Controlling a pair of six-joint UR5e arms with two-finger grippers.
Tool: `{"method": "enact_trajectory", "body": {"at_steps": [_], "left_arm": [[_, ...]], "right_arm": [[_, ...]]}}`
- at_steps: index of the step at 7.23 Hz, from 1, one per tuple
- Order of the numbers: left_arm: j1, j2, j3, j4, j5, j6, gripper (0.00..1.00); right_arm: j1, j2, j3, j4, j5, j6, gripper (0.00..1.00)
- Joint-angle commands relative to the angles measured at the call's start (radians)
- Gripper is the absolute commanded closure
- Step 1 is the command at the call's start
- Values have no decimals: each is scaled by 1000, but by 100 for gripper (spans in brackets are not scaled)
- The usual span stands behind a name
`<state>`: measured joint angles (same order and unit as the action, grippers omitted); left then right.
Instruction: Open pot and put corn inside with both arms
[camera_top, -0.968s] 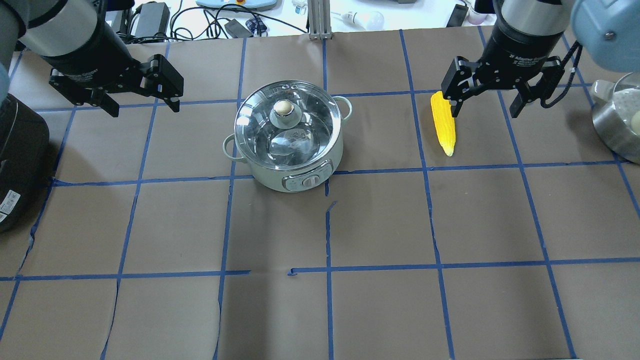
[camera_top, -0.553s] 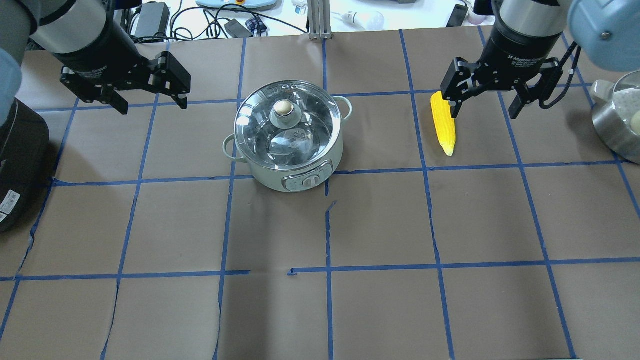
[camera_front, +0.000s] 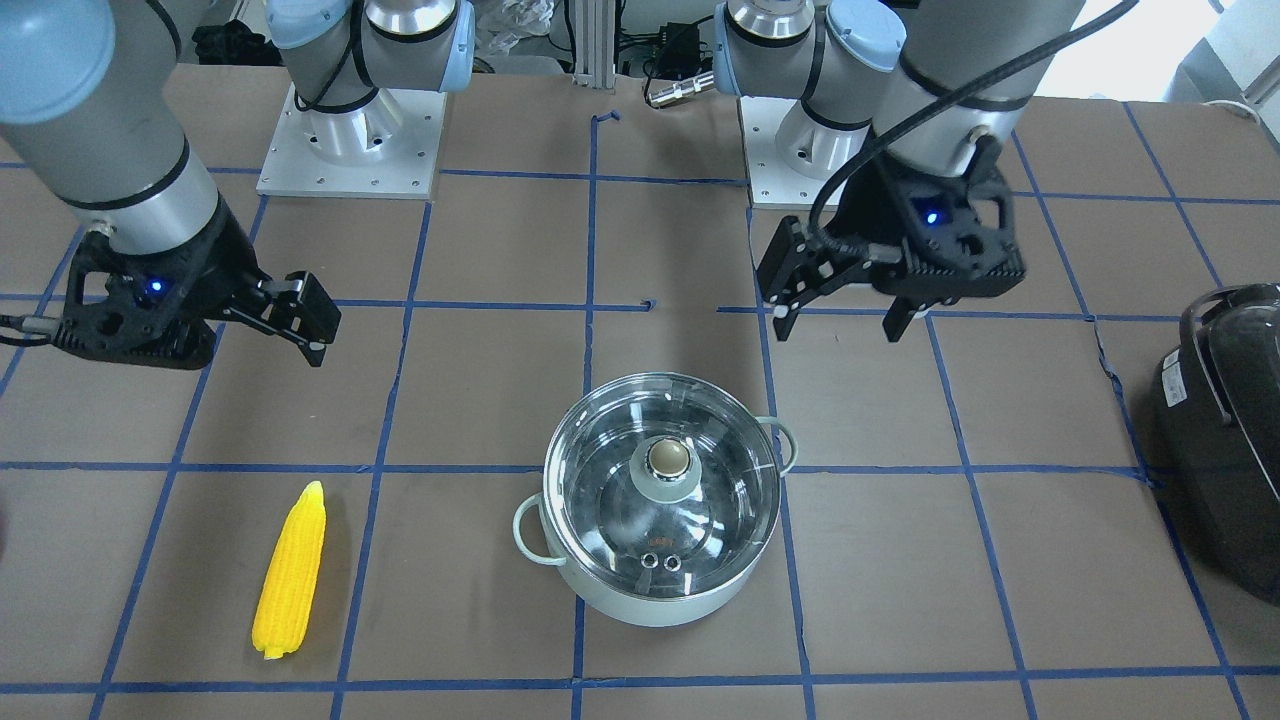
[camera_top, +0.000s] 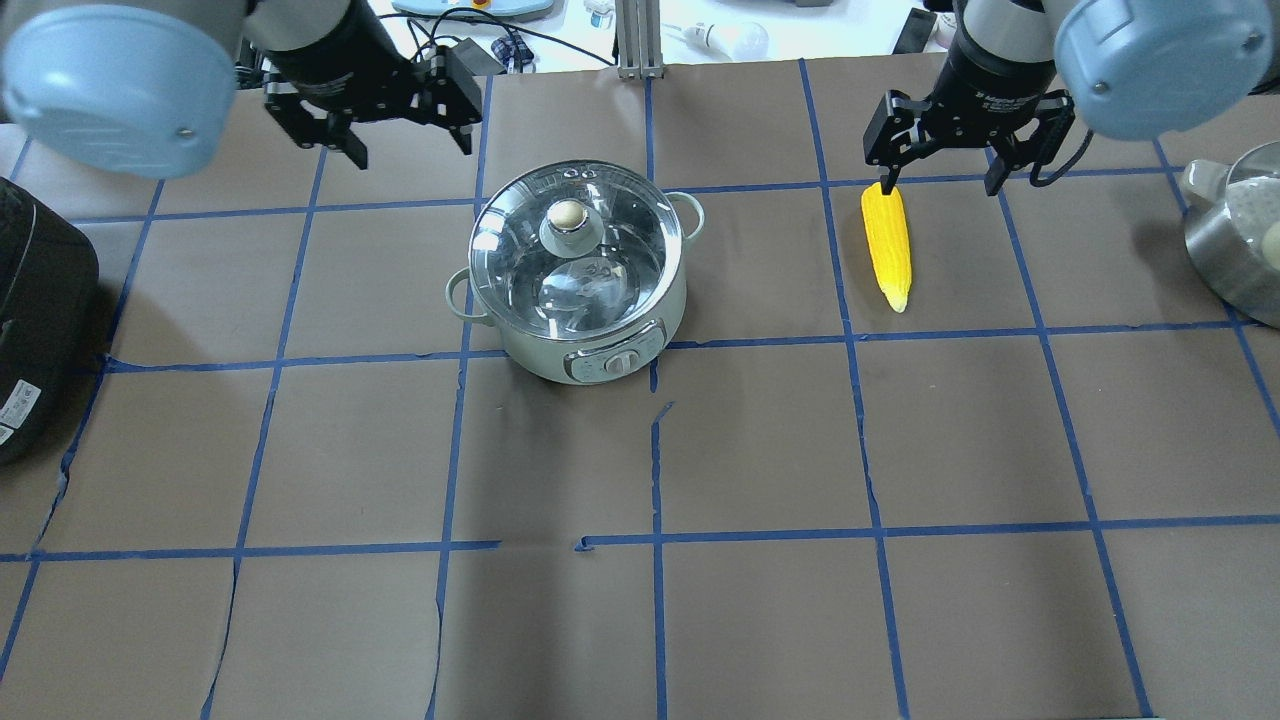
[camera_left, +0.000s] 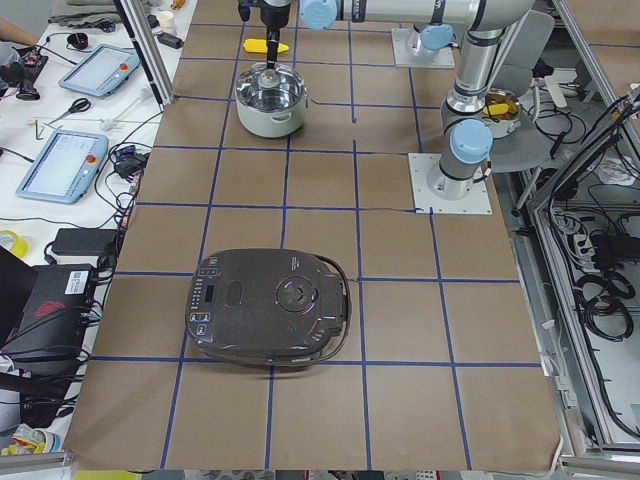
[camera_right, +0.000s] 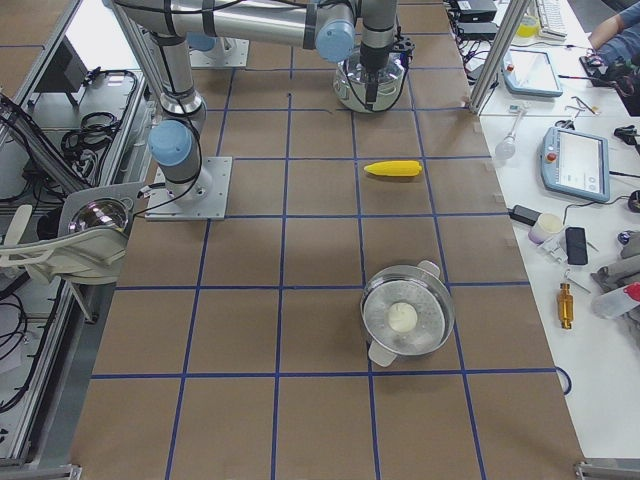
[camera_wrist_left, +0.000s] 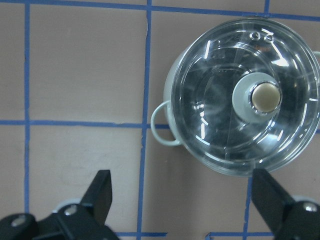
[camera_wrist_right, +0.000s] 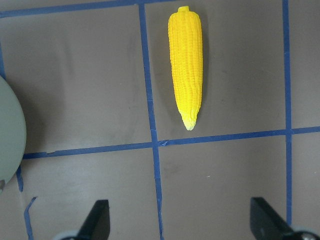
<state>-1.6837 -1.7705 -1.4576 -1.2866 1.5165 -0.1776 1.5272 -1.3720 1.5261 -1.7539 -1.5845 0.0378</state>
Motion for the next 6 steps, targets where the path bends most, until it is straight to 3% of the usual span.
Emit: {"method": "enact_trajectory", "body": {"at_steps": [1,3,5,6], "left_arm": [[-99,-148,16,130,5,-103,0],[-103,-200,6,141,10,-105,0],[-105,-221,10,148,18,-105,0],[-105,-236,10,148,18,-102,0]], "right_arm": [[-5,126,5,-187,-11,-22,0],[-16,215,28,-248,-11,-27,0],[-54,270,78,-404,-15,-108,0],[-64,307,86,-407,3,-108,0]]}}
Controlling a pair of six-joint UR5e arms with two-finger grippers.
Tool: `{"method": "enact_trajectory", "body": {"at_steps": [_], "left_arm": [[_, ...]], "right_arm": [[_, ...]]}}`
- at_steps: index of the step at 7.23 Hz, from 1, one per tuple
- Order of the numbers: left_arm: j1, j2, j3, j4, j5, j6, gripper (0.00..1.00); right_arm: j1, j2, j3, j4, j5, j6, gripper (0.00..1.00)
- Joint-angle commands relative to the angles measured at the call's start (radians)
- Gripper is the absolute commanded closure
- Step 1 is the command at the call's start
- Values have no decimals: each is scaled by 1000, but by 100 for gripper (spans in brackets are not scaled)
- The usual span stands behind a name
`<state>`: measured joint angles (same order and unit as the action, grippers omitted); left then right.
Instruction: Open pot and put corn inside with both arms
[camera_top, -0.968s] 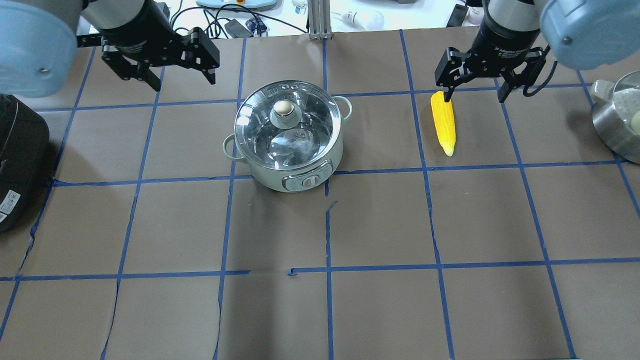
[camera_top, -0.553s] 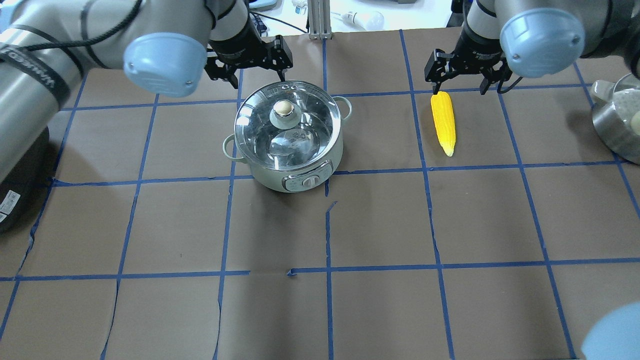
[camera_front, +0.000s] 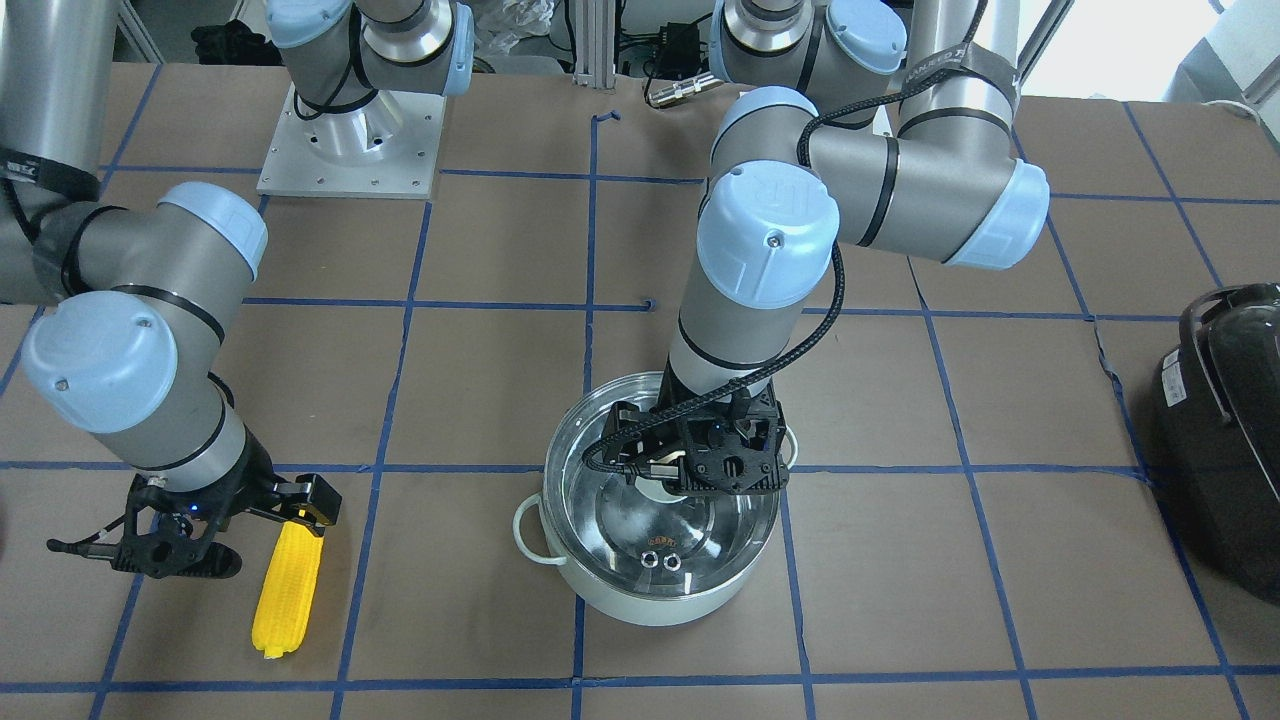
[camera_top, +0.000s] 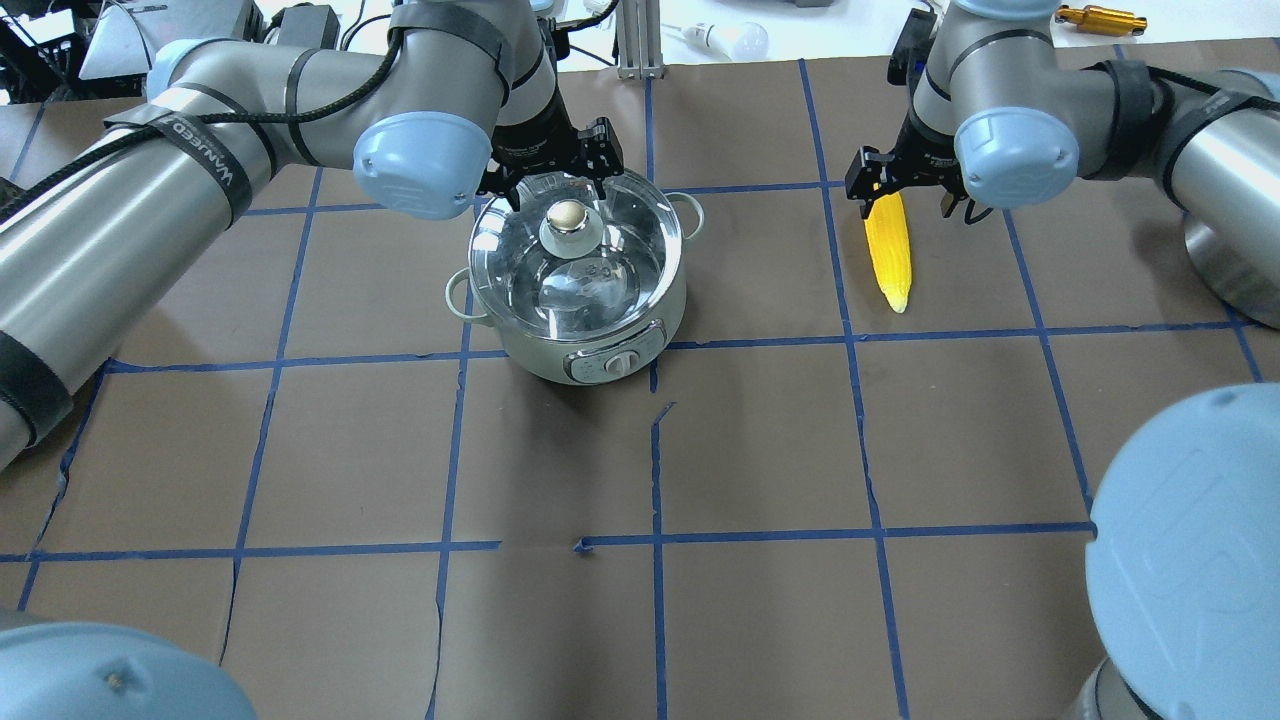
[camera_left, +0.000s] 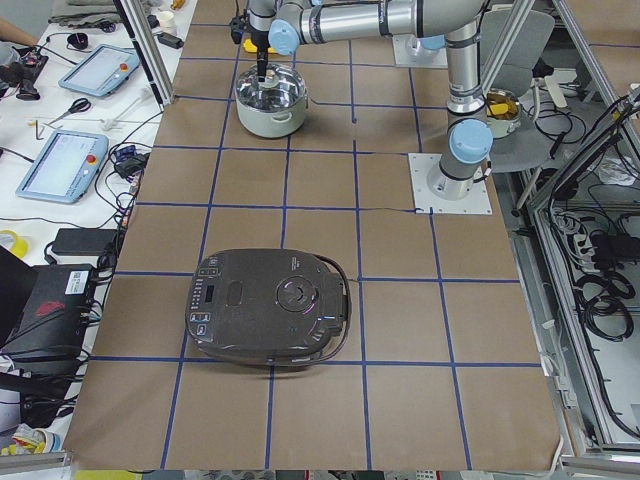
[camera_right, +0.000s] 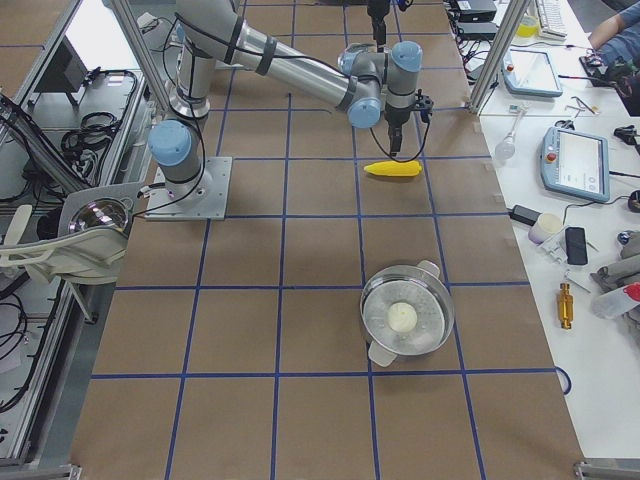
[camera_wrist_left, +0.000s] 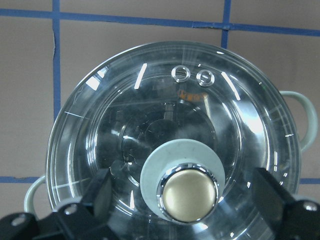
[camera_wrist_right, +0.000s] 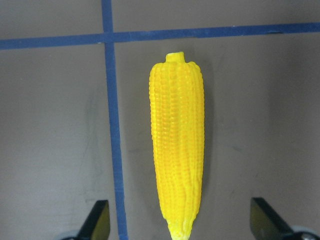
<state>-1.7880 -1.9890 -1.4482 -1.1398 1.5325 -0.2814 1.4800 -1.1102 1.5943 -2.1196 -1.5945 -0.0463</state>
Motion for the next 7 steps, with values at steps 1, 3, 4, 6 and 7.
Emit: {"method": "enact_trajectory", "body": {"at_steps": [1,3,4,6,7], "left_arm": [[-4,-21,0,0,0,2,1],[-16,-14,3,0,2,1,2],[-19,-17,2,0,2,-1,8],[-19,-16,0,-6,3,1,32],[-19,-11,-1,-11,14,2,44]], "right_arm": [[-17,68,18,-59,16,-26,0],[-17,102,26,-59,16,-36,0],[-17,110,26,-59,18,-35,0],[-17,130,26,-101,10,-35,3],[-17,133,26,-121,13,-23,26]]}}
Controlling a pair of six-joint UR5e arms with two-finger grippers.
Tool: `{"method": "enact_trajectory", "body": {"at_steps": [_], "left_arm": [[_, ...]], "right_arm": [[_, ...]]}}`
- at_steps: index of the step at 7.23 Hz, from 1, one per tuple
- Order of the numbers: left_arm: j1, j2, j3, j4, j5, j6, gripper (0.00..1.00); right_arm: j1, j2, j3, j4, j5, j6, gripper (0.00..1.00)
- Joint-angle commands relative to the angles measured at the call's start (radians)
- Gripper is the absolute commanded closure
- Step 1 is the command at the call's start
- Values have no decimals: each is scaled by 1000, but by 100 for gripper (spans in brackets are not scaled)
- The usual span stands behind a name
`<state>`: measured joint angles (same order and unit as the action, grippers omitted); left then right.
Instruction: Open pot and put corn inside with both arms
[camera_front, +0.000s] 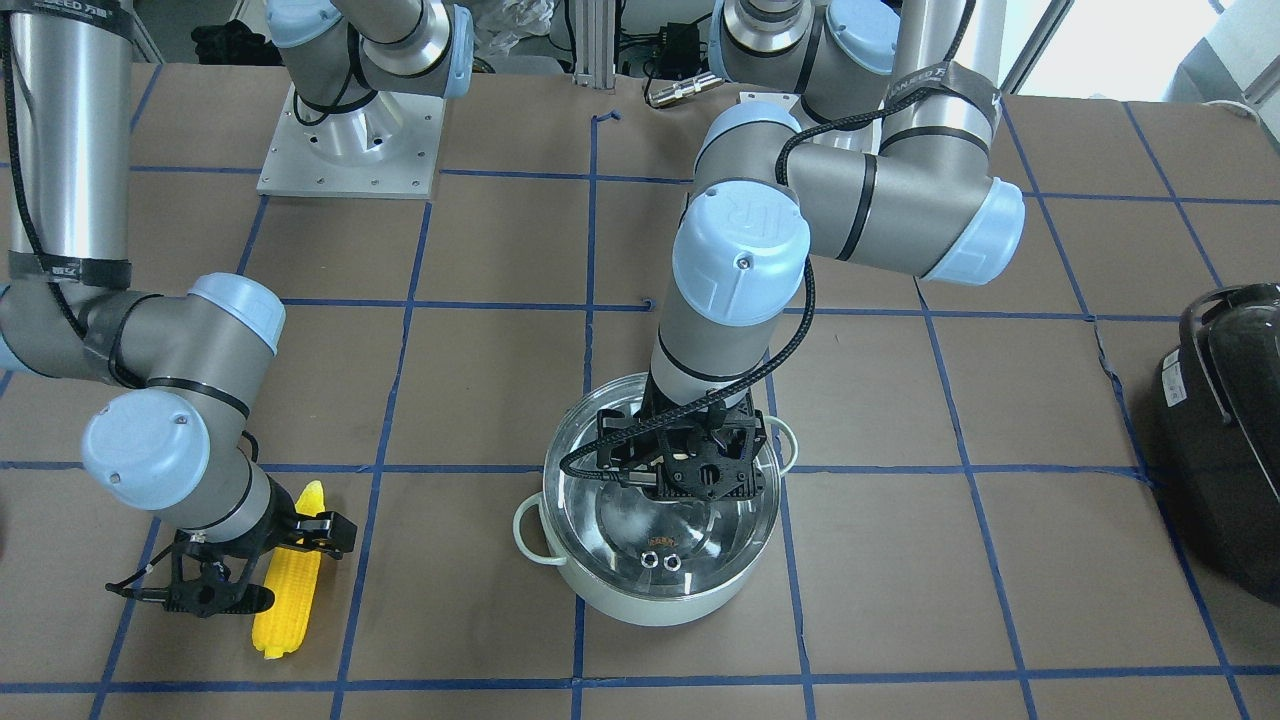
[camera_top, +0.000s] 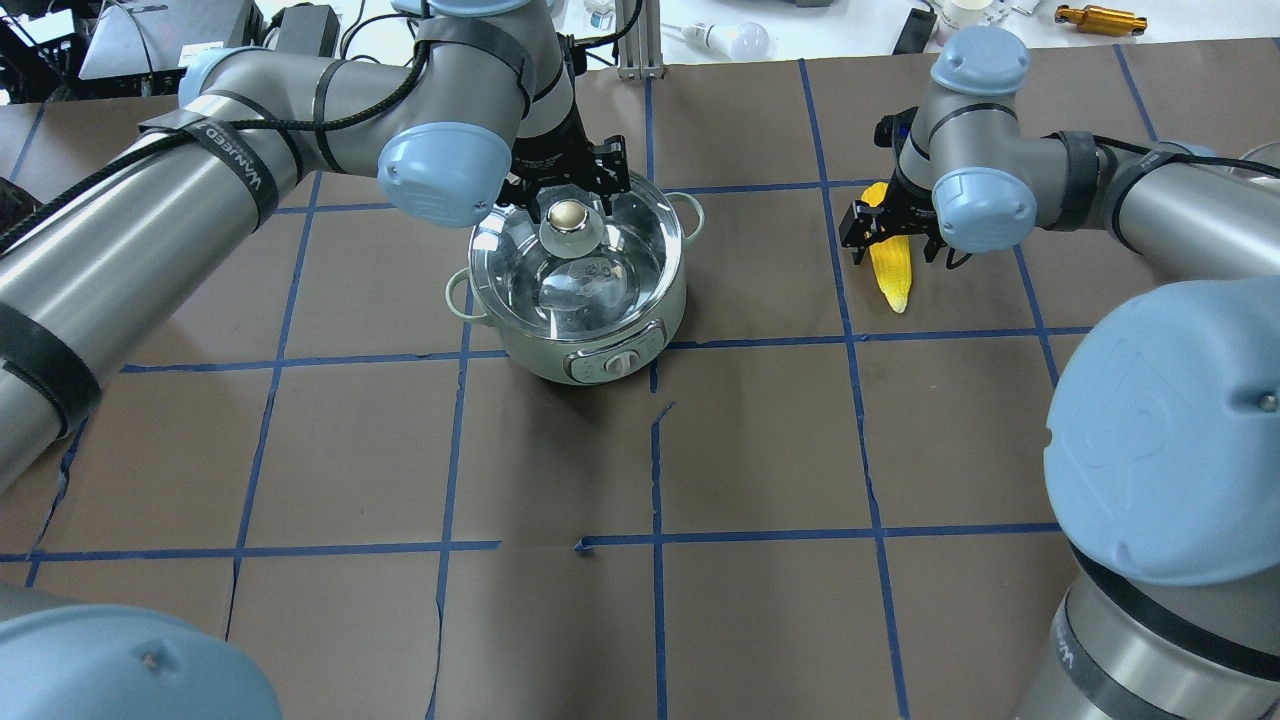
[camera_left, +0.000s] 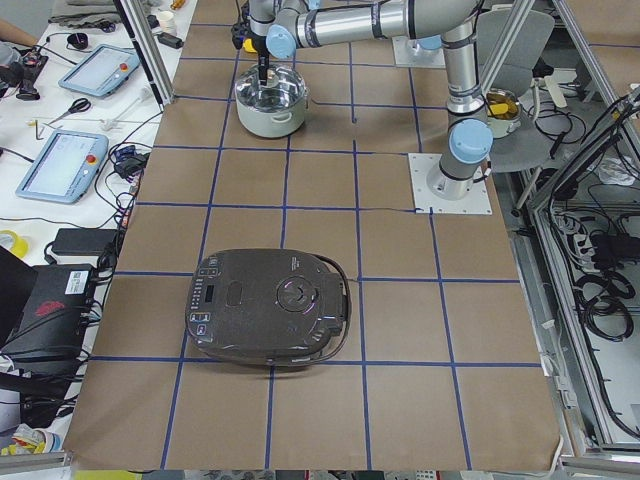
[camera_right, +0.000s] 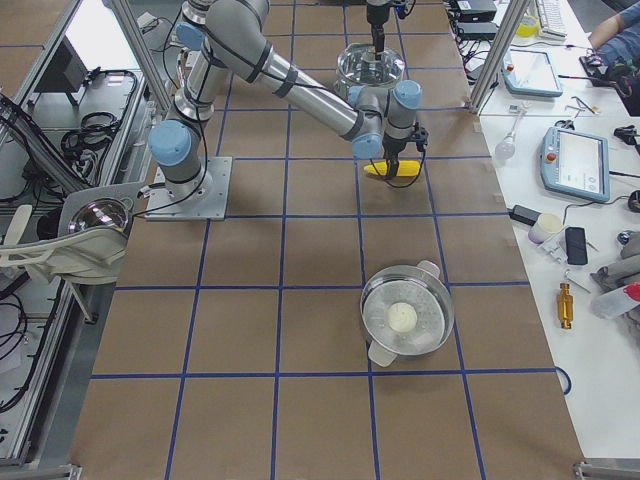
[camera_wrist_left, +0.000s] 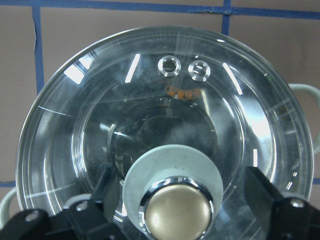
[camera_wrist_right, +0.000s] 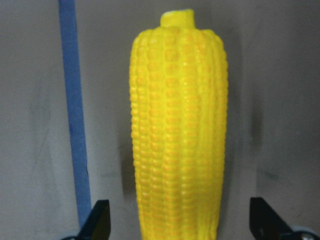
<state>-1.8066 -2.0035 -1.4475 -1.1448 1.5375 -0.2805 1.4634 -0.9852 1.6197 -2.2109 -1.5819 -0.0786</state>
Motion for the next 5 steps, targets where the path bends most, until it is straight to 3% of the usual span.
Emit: {"method": "enact_trajectory", "body": {"at_steps": [1,2,4,5], "left_arm": [[0,2,-2,-6,10,1,47],[0,-1,-4,-6,10,1,46],[0,0,-2,-3,9,13,47],[0,5,4,-3,7,14,64]], "right_arm": [[0,8,-3,-32,0,8,62],[0,8,-6,-32,3,8,94],[0,0,-12,-27,0,17,100],[0,-15,-18,-27,-3,23,100]]}}
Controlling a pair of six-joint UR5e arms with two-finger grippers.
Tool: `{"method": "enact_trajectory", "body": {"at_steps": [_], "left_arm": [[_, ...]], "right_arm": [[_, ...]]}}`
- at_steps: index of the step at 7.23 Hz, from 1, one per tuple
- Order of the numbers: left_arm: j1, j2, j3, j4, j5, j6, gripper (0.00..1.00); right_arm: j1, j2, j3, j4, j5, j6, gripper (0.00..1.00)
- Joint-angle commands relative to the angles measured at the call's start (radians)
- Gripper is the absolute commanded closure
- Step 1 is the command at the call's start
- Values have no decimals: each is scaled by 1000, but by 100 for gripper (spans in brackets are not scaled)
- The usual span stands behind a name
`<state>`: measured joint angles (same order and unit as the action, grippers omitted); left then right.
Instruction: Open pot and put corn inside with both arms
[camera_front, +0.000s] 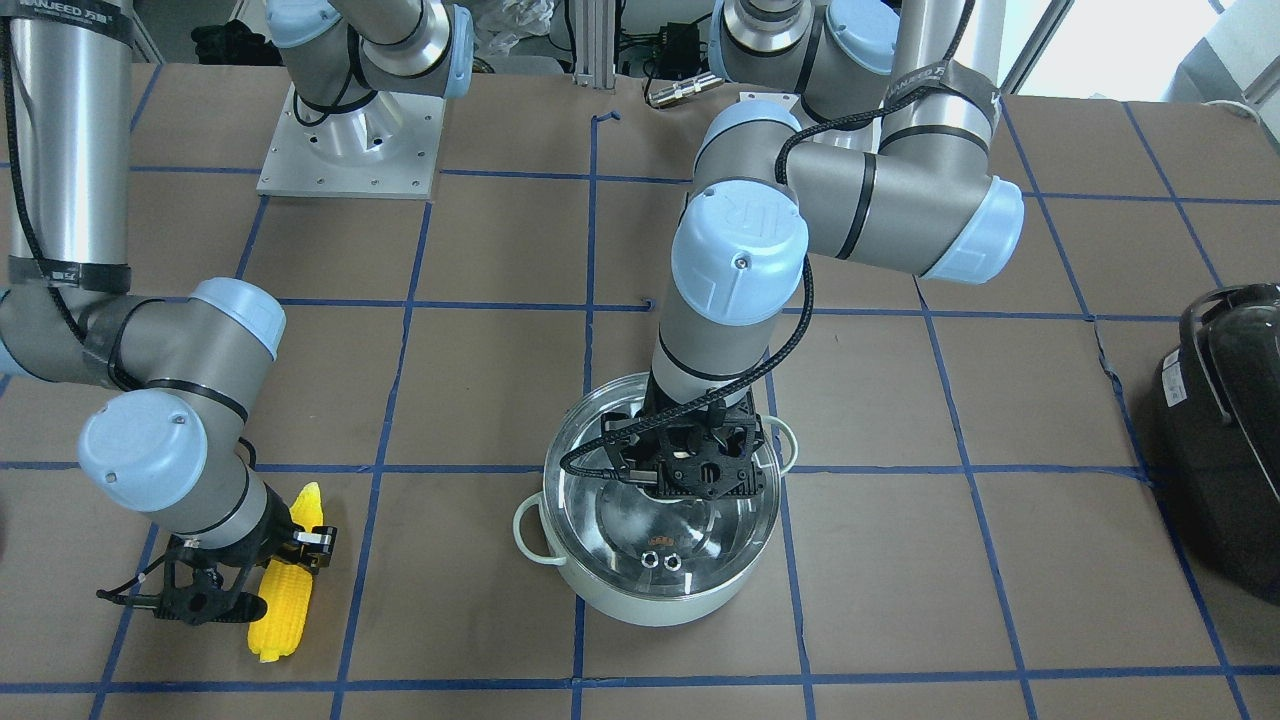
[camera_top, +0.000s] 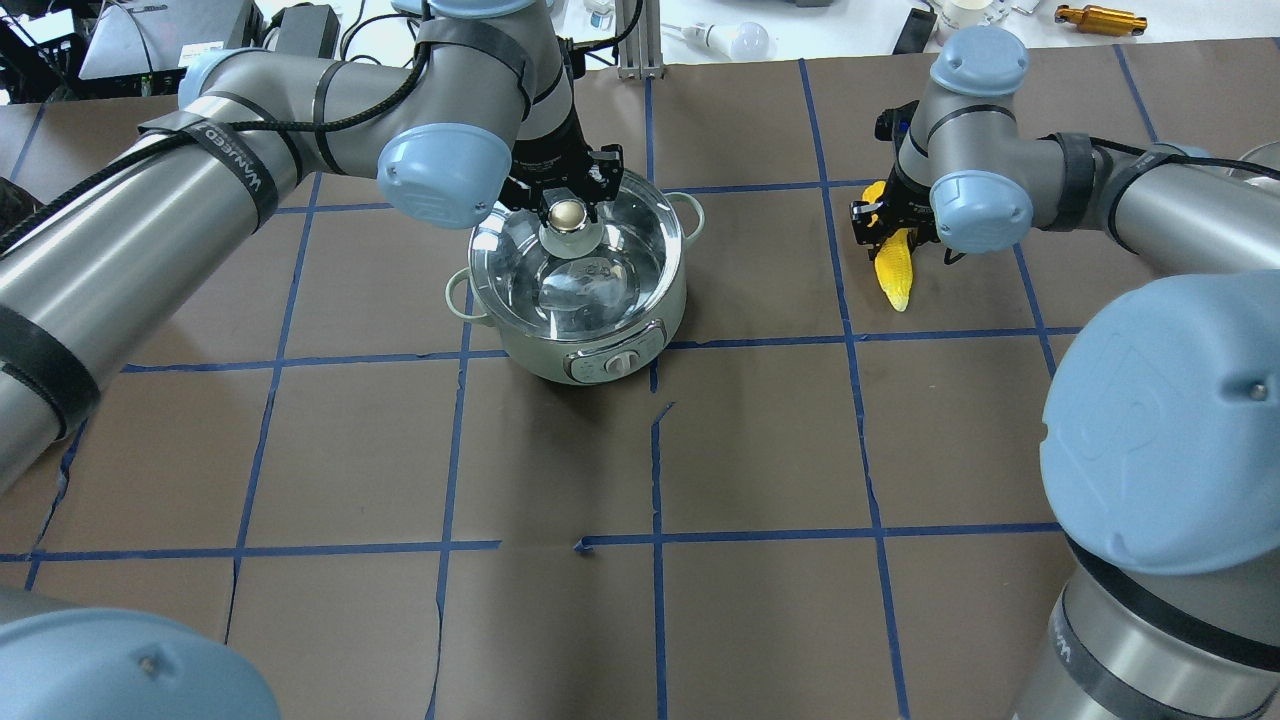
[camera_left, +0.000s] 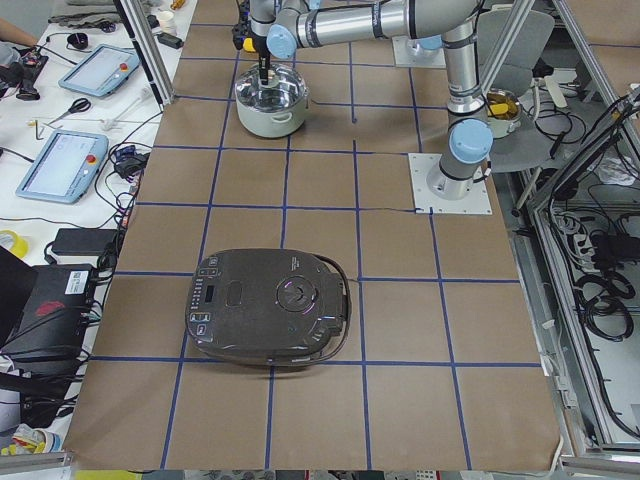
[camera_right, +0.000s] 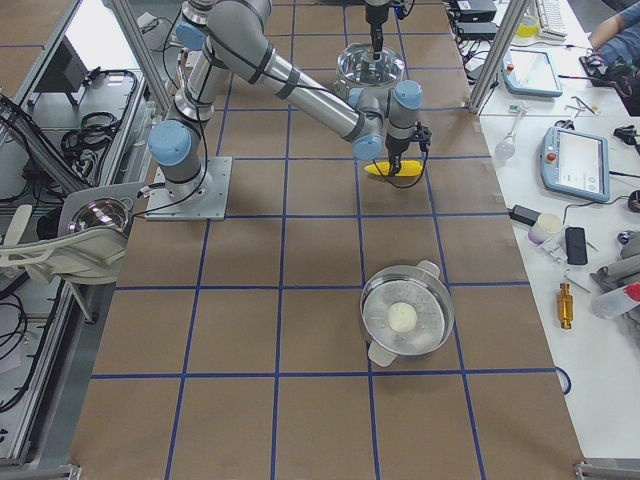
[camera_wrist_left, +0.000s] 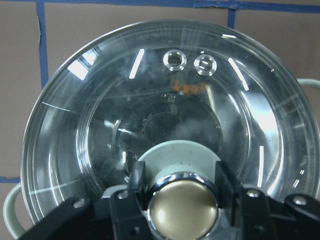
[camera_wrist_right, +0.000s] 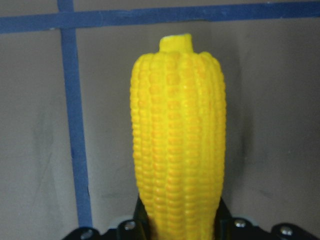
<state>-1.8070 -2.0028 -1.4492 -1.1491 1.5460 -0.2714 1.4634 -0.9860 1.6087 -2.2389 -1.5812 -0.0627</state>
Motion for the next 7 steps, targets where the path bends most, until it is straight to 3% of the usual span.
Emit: {"method": "enact_trajectory", "body": {"at_steps": [1,3,4,5,7], "left_arm": [[0,12,3,0,-6,6,92],[-2,51,15,-10,-12,4,97],[11,97,47,-96,-7,7,98],[52,122,105,-166,-4,29,100],[229,154,112,-219,-9,157,100]], "right_arm": [[0,-37,-22,2,-8,41,100],[8,-54,-68,30,-5,43,100],[23,-86,-81,73,-5,64,100],[61,-118,-107,140,-10,117,100],[232,-140,-202,250,-16,339,100]]}}
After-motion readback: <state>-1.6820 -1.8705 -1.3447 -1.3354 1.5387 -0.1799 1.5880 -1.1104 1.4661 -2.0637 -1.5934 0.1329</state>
